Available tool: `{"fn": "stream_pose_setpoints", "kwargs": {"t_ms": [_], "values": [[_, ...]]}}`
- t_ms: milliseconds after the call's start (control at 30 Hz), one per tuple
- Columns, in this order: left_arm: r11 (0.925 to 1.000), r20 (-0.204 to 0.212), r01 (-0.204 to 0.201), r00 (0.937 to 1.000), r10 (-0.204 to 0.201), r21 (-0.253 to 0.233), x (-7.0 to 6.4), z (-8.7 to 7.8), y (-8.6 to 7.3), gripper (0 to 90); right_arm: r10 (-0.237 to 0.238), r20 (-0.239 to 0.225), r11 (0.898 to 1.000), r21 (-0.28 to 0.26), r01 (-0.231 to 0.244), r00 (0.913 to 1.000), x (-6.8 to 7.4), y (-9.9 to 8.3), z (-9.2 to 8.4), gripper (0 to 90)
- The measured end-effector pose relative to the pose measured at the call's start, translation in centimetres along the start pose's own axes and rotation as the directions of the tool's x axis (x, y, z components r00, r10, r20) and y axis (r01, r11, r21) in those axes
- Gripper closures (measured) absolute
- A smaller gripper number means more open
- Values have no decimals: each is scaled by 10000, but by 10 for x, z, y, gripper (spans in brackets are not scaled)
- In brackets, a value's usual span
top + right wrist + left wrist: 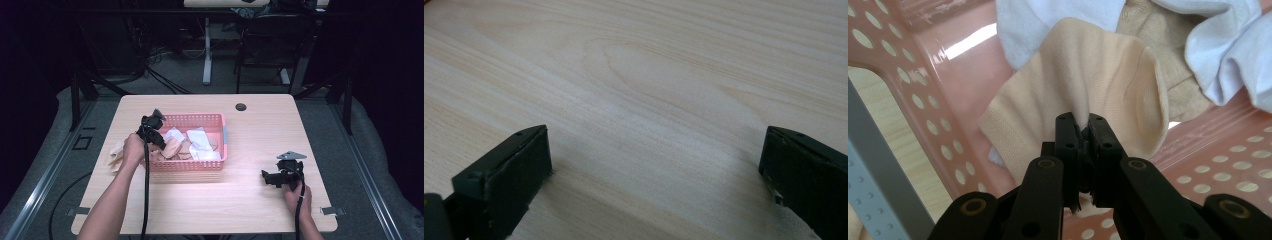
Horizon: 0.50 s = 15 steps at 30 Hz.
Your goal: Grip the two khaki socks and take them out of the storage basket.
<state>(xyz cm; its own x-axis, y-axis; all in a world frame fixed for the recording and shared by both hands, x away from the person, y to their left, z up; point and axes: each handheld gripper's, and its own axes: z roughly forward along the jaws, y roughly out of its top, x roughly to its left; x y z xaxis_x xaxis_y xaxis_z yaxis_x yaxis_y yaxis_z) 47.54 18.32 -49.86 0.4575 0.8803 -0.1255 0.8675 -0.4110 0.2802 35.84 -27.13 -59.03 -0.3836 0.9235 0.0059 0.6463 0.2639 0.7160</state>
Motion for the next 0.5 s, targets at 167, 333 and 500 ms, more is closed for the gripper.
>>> {"fn": "stream_pose_setpoints", "kwargs": {"t_ms": [167, 333, 500], "values": [[9999, -29, -62, 10000, 62, -83, -1, -3, -1, 860, -2, -2, 10000, -3, 2, 10000, 0, 0, 0, 0], [9998, 14, -186, 9998, 186, -74, -1, -4, 0, 859, -53, -10, 10000, 49, 54, 10000, 0, 0, 0, 0], [9996, 44, -165, 9999, 166, -226, 0, -11, 2, 859, -54, -11, 10000, 55, 54, 10000, 0, 0, 0, 0]]}}
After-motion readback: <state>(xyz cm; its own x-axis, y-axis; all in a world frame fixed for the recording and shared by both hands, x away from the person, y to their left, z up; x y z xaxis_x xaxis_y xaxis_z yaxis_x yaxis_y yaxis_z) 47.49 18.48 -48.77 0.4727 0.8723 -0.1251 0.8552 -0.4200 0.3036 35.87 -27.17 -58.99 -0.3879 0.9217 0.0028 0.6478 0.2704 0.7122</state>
